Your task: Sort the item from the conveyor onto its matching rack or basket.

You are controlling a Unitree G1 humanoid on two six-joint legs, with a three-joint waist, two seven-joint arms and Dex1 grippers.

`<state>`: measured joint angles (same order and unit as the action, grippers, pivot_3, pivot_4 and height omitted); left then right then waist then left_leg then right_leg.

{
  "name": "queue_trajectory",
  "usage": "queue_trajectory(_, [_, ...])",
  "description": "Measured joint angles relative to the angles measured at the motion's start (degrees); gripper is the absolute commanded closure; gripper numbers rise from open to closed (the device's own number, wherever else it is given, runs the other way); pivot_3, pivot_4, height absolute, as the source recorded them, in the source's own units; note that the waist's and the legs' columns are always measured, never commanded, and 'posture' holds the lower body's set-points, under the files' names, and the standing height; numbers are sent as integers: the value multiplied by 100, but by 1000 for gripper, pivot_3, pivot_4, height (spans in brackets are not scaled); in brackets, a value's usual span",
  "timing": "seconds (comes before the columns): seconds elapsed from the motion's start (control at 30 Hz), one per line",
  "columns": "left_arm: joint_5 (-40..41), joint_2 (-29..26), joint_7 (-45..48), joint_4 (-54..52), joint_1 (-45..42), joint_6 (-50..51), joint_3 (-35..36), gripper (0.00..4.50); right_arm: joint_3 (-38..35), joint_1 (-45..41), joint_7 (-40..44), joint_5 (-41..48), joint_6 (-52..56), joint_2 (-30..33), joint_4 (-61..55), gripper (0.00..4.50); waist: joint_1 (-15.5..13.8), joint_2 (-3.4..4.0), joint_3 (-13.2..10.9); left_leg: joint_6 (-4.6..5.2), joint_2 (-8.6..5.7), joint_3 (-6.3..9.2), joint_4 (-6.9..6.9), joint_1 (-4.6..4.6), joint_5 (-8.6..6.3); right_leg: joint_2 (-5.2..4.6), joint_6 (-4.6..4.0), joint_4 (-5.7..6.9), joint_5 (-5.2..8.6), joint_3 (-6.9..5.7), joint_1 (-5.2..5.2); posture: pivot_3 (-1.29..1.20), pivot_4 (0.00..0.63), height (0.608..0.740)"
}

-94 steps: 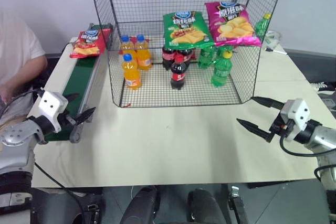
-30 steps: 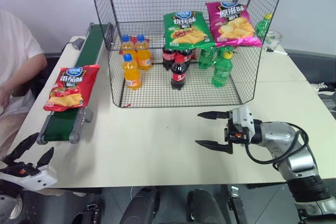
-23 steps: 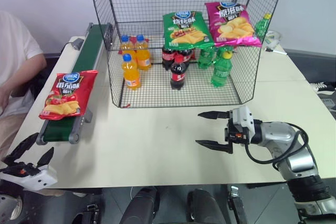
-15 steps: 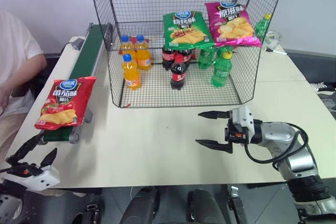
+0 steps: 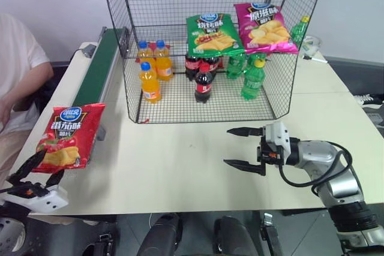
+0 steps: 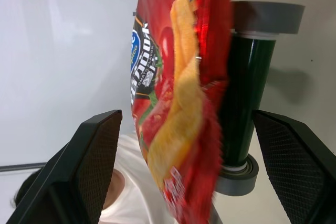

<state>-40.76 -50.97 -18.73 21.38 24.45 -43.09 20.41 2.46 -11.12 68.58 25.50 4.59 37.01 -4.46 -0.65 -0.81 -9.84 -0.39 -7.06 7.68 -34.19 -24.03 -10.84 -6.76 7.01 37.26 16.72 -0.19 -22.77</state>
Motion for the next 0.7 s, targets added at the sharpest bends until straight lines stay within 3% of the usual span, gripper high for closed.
queue_trajectory(0.33, [18,-65,-44,145,-308,-12,-231,384,0,3,-28,-4,0,1,-1,0,-1,0,1,0,0,0,0,4,0,0,0,2,0,0,2,0,150,740])
queue_trajectory(0.43, [57,-66,-21,171,-408,-25,-381,1505,0,3,-35,-5,0,1,-1,0,-2,-1,1,0,0,0,0,4,0,0,1,2,0,0,3,0,150,740])
queue_trajectory(0.63, [153,-75,-8,168,-457,-50,-434,4467,0,4,-66,-5,0,1,-3,0,2,0,1,0,0,0,0,6,0,1,2,5,-1,0,3,0,150,740])
queue_trajectory(0.7, [177,-75,-22,165,-450,-82,-435,4467,0,3,-73,-5,0,1,-3,0,-1,0,1,0,0,0,0,7,0,1,2,5,-1,0,3,0,150,740])
